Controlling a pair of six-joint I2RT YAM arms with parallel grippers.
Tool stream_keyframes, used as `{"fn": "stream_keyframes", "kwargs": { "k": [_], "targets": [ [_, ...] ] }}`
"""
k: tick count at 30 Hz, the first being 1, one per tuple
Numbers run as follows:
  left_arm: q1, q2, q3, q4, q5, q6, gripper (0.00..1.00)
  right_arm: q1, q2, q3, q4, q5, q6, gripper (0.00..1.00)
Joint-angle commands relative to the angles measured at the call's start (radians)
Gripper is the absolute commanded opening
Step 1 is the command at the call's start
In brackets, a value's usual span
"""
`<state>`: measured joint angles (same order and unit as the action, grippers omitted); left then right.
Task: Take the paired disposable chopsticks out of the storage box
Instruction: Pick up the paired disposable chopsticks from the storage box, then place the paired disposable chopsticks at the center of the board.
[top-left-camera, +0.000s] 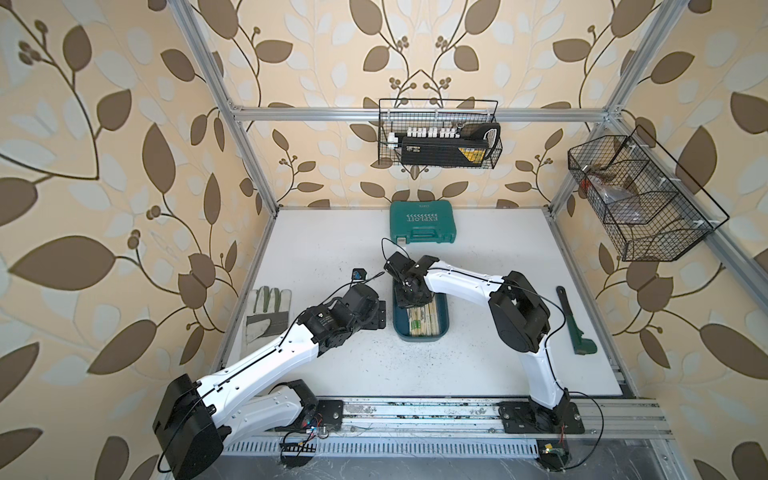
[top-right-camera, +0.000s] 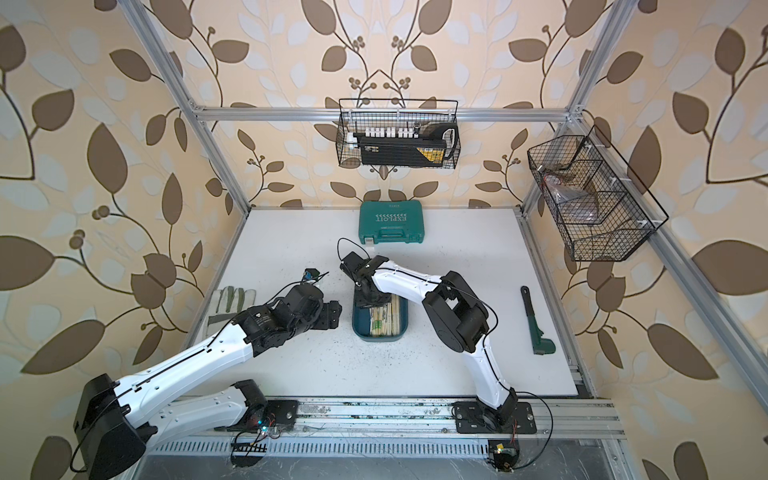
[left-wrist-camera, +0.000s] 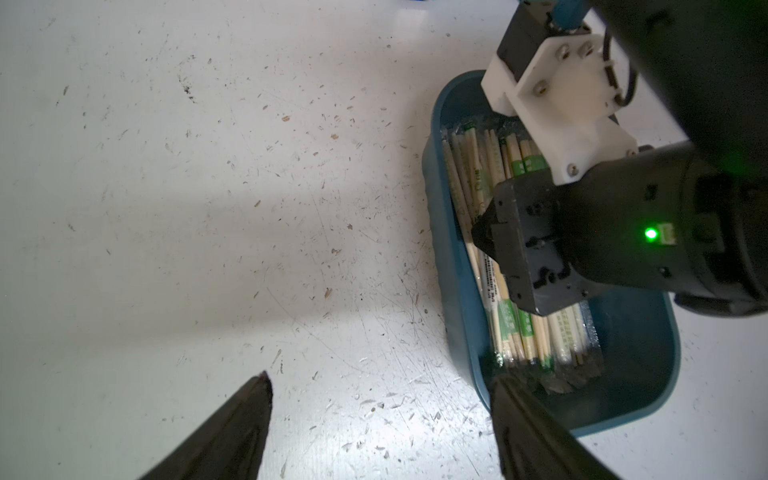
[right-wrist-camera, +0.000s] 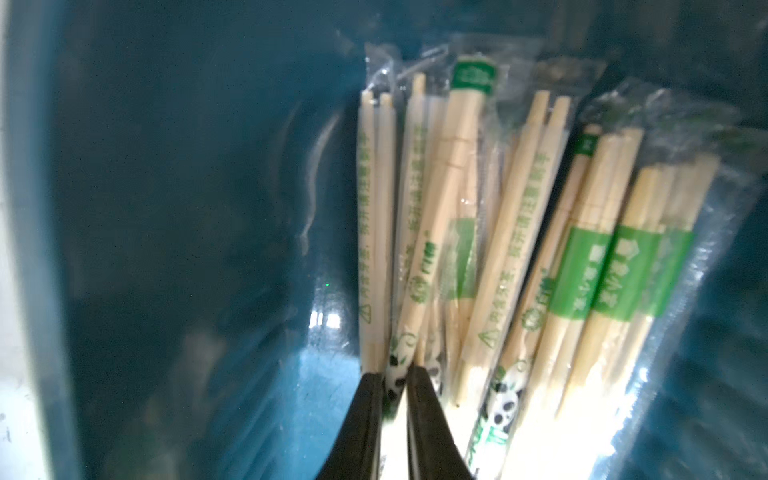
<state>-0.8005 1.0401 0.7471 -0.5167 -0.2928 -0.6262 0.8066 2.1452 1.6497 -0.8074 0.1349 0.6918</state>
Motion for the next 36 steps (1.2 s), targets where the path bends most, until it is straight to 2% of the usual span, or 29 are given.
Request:
{"fn": "stream_keyframes", "kwargs": {
  "k": [1, 3, 12, 21, 27, 31, 36],
  "targets": [
    [-0.008, 0.004, 0.024, -0.011, -0.011, 0.013, 0.86, -0.009, -0.019, 0.017, 0.007, -0.030, 0.015, 0.13],
    [-0.008, 0.009, 0.026, -0.011, -0.011, 0.013, 0.87, -0.012, -0.030, 0.022, 0.009, -0.041, 0.020, 0.09],
    [-0.008, 0.014, 0.035, -0.020, -0.014, 0.015, 0.87, -0.035, -0.094, 0.024, 0.008, -0.088, 0.025, 0.06],
    [-0.008, 0.018, 0.048, -0.029, -0.012, 0.016, 0.88, -0.074, -0.241, 0.002, -0.019, -0.100, -0.004, 0.06],
    [-0.008, 0.032, 0.066, -0.020, 0.000, 0.022, 0.87, -0.097, -0.326, 0.042, -0.102, -0.093, -0.046, 0.06],
    [-0.008, 0.025, 0.067, 0.001, 0.029, 0.026, 0.87, -0.163, -0.412, -0.014, -0.135, -0.062, -0.090, 0.07],
    [-0.008, 0.010, 0.054, 0.000, 0.018, 0.036, 0.88, -0.257, -0.504, -0.174, -0.117, -0.061, -0.191, 0.07]
  ]
}}
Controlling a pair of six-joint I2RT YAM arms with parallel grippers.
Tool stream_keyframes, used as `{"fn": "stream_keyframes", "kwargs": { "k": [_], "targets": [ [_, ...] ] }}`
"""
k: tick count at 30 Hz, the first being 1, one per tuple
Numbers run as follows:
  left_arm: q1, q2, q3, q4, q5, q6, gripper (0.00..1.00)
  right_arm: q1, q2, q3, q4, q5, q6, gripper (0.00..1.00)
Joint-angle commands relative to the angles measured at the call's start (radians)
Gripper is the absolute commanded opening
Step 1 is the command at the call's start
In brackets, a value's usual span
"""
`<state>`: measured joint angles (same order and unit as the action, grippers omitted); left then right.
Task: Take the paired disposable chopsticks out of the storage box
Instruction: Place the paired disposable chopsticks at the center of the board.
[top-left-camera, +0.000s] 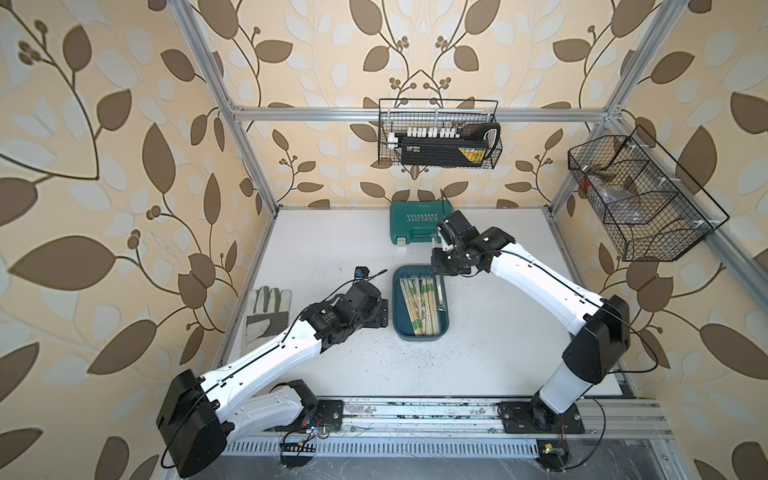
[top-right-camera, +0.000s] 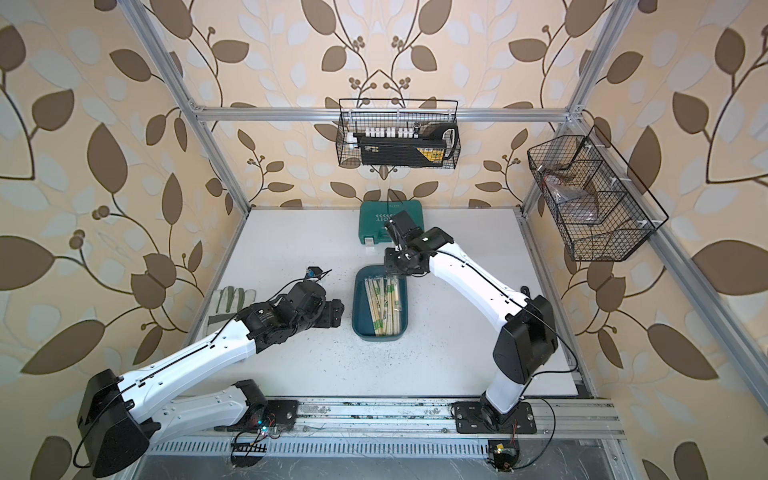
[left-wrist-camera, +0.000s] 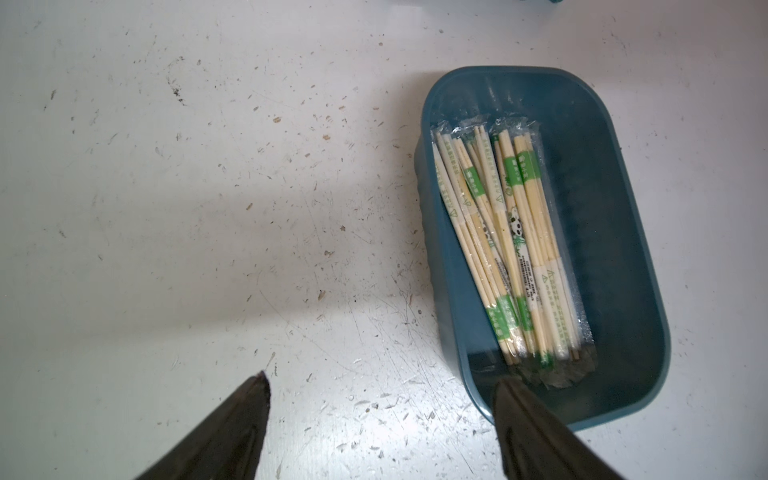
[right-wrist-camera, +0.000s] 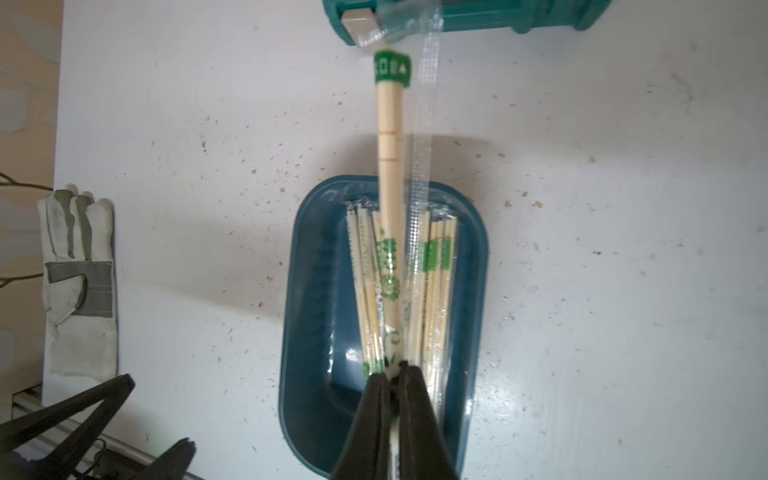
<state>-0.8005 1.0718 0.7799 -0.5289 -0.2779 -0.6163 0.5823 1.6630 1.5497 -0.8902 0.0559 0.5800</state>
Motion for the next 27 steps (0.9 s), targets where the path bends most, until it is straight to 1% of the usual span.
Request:
{"fn": "stream_keyframes", "kwargs": {
  "k": [1, 6, 10, 18, 27],
  "targets": [
    [-0.008, -0.025, 0.018, 0.016, 0.000, 0.027, 0.88, -0.047, -0.025, -0.095, -0.037, 0.014, -0.091, 0.07],
    [-0.008, -0.027, 0.010, 0.025, -0.009, 0.033, 0.88, -0.076, -0.024, -0.206, 0.031, 0.051, -0.115, 0.07],
    [-0.009, 0.005, 0.021, 0.013, -0.006, 0.037, 0.88, -0.079, 0.034, -0.238, 0.072, 0.062, -0.108, 0.07],
    [-0.008, 0.013, 0.014, 0.015, -0.012, 0.038, 0.88, -0.084, 0.171, -0.254, 0.151, 0.065, -0.070, 0.07],
    [-0.008, 0.009, 0.001, 0.013, -0.016, 0.030, 0.88, -0.087, 0.236, -0.272, 0.189, 0.059, -0.025, 0.07]
  ]
}}
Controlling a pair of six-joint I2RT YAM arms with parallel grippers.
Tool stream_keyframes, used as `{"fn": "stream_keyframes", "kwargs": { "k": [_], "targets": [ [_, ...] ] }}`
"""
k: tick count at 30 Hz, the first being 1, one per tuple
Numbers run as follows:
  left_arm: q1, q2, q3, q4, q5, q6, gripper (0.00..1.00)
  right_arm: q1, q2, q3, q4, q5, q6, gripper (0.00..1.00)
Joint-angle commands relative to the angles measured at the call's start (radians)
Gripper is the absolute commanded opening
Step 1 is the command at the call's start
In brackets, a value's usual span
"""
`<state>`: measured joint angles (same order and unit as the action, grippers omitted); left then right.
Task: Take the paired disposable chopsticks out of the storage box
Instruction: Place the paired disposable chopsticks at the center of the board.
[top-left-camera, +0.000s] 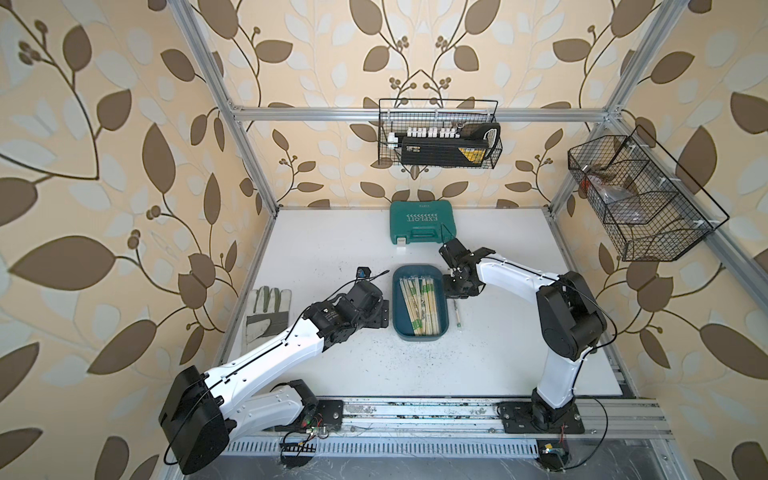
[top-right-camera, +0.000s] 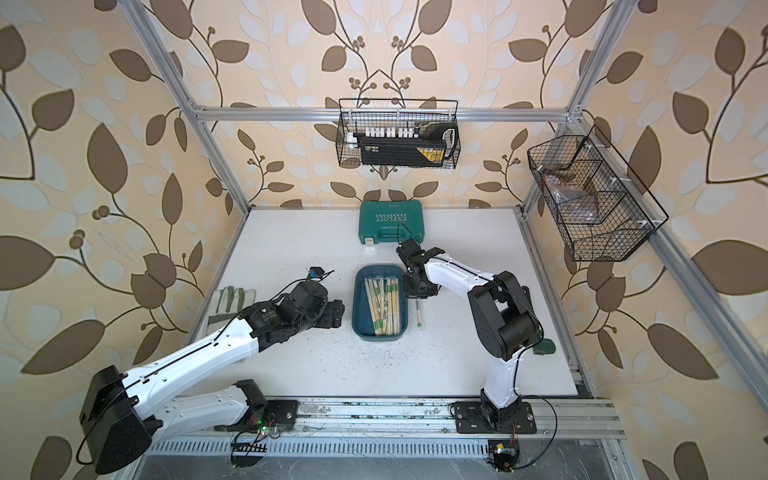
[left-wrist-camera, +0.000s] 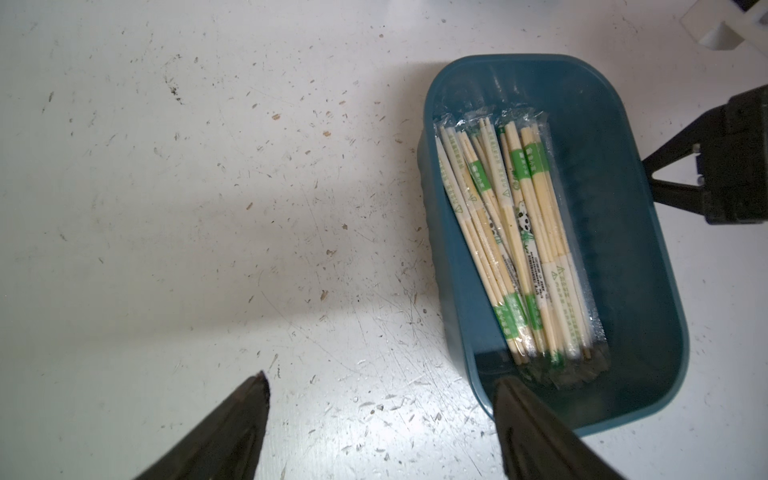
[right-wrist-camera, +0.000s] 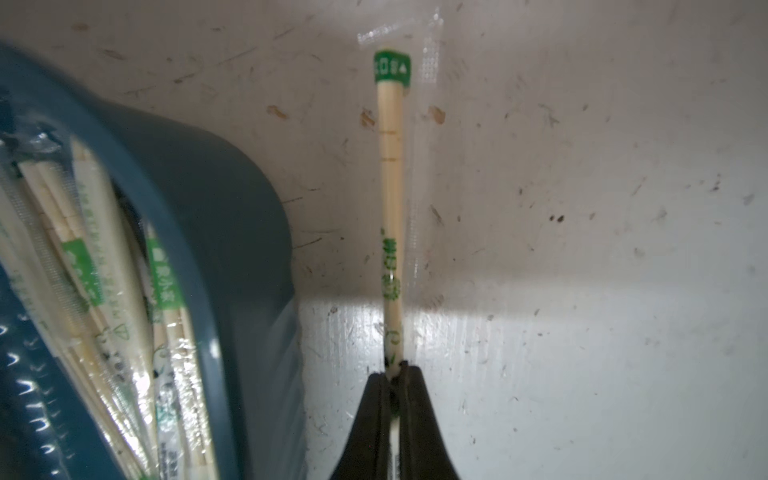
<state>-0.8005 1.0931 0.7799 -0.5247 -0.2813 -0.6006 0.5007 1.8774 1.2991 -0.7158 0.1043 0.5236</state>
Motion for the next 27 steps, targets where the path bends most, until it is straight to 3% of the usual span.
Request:
{"fn": "stream_keyframes", "kwargs": {
  "k": [1, 11, 18, 27],
  "targets": [
    [-0.008, -0.012, 0.000, 0.010, -0.014, 0.012, 0.88, -0.005, 0.019, -0.028, 0.021, 0.009, 0.035, 0.07],
    [-0.009, -0.011, -0.002, 0.009, -0.012, 0.009, 0.88, -0.005, 0.041, -0.041, 0.036, 0.006, 0.049, 0.11],
    [-0.008, -0.023, -0.004, -0.006, -0.023, -0.001, 0.88, -0.004, 0.036, -0.029, 0.012, 0.012, 0.044, 0.27],
    [-0.008, -0.036, 0.005, -0.008, -0.021, 0.005, 0.89, 0.059, -0.147, 0.063, -0.135, 0.052, 0.027, 0.30]
  ]
}}
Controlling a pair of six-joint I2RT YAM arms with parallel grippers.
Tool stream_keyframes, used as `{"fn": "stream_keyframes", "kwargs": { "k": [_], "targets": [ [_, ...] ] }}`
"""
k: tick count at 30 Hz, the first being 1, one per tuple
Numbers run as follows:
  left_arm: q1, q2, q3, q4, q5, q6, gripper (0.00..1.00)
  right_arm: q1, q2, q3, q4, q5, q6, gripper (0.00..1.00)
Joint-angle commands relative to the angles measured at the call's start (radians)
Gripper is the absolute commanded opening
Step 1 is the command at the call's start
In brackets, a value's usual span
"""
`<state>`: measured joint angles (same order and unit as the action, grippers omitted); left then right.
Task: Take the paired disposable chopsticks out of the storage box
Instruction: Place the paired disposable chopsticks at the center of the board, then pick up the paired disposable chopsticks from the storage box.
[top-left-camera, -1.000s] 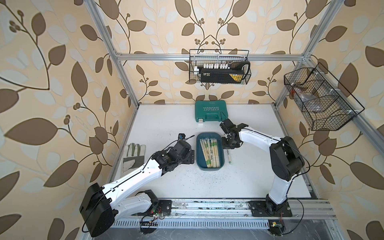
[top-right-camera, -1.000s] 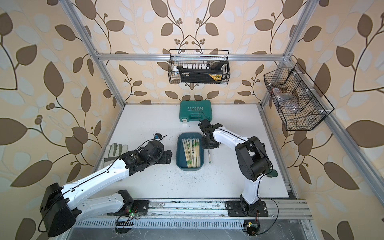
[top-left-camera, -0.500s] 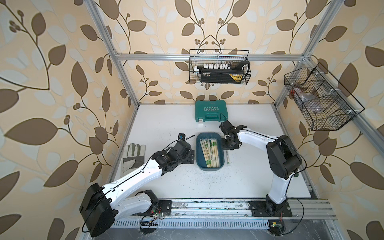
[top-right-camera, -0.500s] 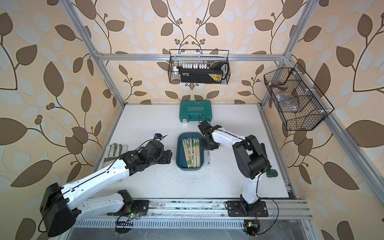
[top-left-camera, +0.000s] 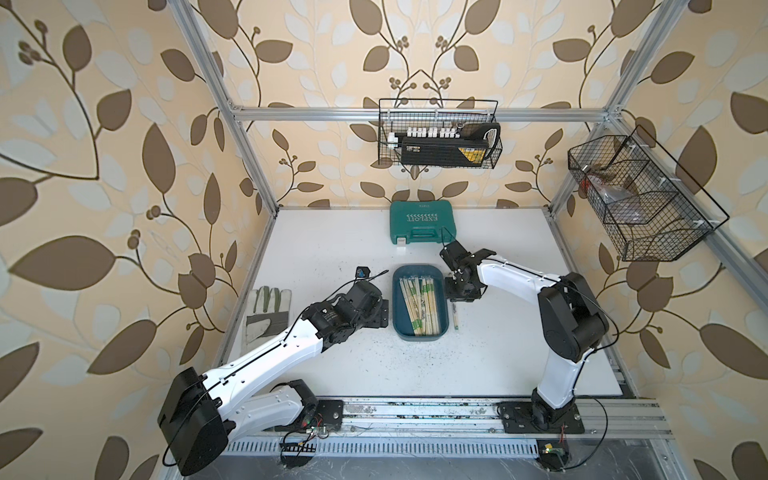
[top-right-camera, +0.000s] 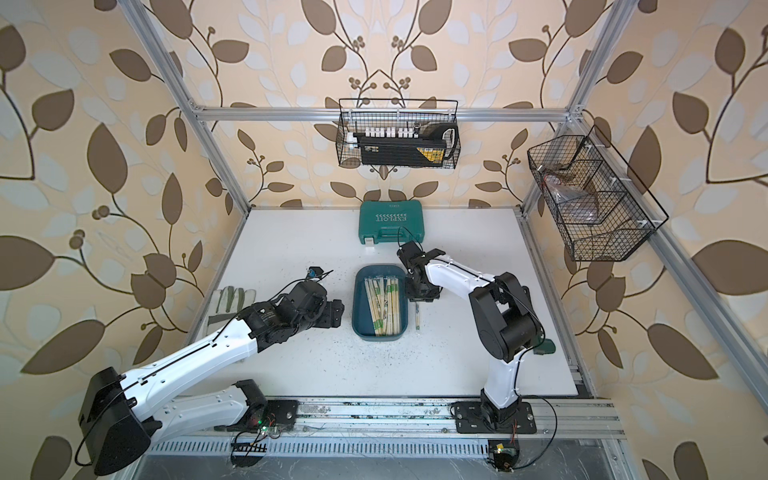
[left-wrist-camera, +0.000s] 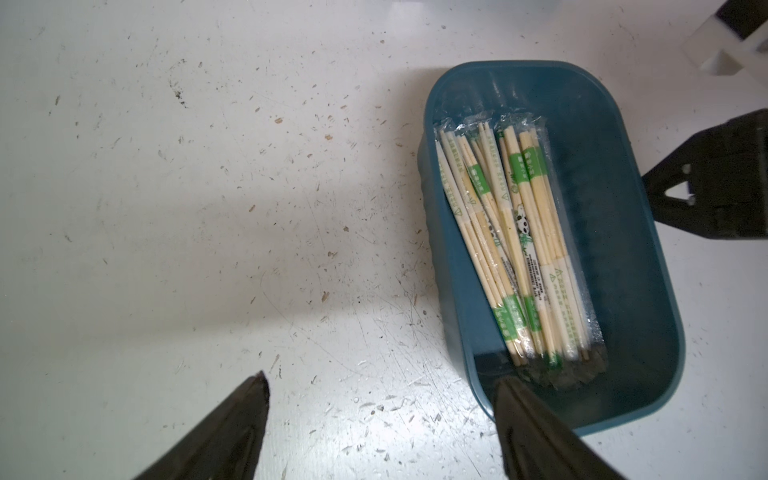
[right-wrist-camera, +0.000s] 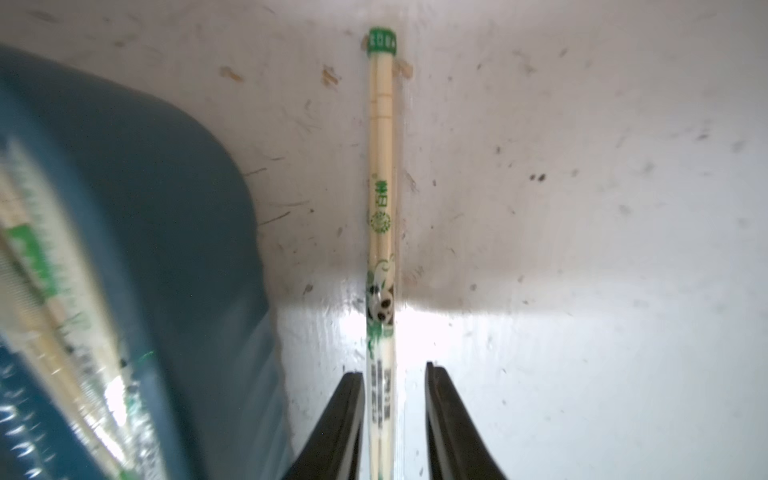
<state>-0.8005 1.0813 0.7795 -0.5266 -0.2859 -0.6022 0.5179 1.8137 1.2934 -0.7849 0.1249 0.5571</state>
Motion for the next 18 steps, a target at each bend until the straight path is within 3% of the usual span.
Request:
{"fn": "stream_keyframes", "kwargs": {
  "k": [1, 9, 18],
  "targets": [
    [-0.008, -0.026, 0.001, -0.002, -0.016, 0.006, 0.89, 0.067, -0.099, 0.080, -0.071, 0.035, -0.004, 0.30],
    [-0.008, -0.035, -0.034, 0.014, -0.039, -0.016, 0.89, 0.237, -0.029, 0.167, -0.013, -0.034, 0.010, 0.31],
    [-0.008, -0.038, -0.027, -0.009, -0.038, -0.020, 0.90, 0.242, 0.155, 0.250, -0.007, -0.042, 0.025, 0.30]
  ]
}}
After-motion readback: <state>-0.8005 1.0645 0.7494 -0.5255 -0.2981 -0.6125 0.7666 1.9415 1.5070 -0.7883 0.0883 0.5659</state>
